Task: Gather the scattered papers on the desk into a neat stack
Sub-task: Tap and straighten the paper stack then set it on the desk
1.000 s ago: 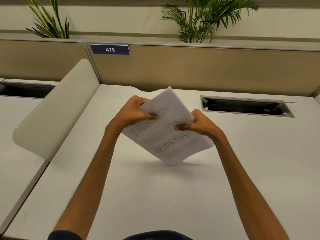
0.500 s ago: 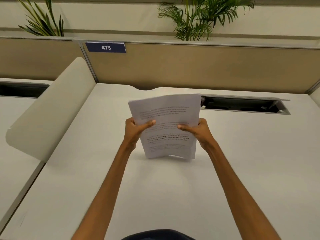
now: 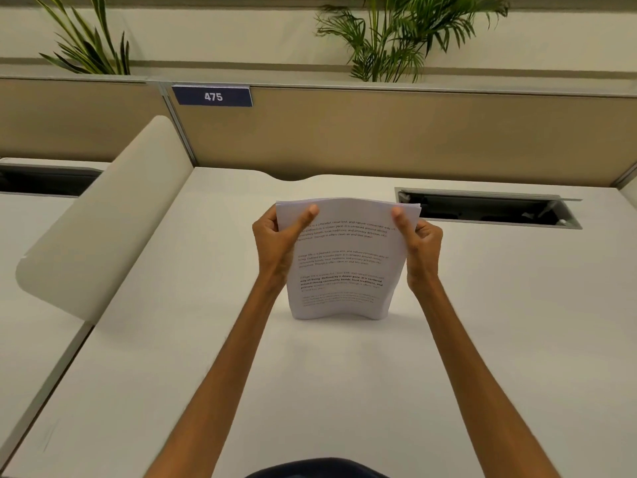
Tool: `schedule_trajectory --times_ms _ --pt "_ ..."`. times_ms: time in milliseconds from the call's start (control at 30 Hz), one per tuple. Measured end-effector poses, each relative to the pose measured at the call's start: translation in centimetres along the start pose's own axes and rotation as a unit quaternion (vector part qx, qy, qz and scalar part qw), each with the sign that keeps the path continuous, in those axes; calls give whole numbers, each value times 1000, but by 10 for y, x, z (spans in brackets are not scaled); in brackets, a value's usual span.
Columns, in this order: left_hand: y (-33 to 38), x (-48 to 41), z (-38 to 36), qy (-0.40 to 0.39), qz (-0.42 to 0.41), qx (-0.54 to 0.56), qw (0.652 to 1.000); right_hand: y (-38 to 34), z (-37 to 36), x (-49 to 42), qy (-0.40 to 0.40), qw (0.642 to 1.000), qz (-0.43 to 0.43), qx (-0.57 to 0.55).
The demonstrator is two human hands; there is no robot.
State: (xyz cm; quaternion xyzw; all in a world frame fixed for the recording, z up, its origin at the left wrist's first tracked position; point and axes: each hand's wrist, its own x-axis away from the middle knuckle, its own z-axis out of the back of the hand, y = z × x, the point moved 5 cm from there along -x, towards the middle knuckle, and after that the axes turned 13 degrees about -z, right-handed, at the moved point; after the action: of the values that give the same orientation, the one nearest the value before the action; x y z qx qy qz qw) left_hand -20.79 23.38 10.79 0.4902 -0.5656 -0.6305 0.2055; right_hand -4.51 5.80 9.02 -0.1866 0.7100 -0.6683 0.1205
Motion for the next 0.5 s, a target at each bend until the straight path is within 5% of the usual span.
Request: schedule_trajectory --times_ms 233,500 --pt "16 -5 -17 112 -46 -93 988 -24 -14 8 154 985 70 -33" --pt "12 -5 -8 125 -56 -100 985 -18 -8 7 196 976 95 0"
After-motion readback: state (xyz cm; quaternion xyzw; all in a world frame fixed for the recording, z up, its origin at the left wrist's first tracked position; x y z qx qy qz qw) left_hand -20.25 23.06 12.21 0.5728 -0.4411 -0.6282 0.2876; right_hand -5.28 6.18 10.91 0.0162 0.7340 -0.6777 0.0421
